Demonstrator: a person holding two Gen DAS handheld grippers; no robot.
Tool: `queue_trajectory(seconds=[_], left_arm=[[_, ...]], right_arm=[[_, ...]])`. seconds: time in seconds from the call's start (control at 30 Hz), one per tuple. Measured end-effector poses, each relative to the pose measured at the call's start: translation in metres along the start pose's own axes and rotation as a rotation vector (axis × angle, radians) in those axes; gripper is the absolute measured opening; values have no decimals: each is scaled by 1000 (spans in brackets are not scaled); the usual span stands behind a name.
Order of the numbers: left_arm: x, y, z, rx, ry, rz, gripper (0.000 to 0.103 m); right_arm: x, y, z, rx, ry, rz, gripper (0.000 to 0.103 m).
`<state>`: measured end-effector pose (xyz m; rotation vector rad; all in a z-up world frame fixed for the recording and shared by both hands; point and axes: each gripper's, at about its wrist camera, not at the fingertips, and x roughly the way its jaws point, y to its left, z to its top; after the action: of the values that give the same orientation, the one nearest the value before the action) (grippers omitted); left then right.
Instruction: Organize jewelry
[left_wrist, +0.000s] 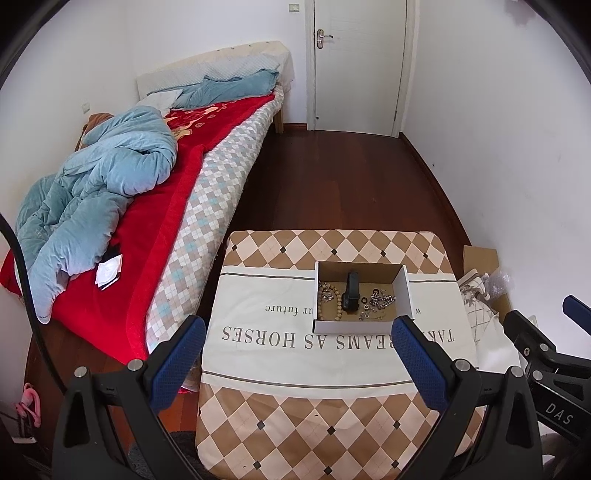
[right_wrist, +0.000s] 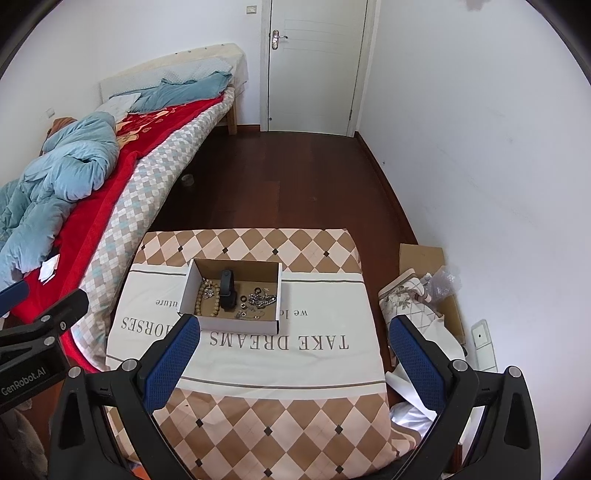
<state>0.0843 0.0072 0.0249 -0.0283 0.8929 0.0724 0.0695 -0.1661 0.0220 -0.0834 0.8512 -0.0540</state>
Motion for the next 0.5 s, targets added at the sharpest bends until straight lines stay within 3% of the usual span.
queue_trajectory(seconds=[0.5], left_arm=[[-2, 1, -3, 12, -5, -6, 103]], right_arm=[[-1, -2, -1, 0, -2, 2, 103]])
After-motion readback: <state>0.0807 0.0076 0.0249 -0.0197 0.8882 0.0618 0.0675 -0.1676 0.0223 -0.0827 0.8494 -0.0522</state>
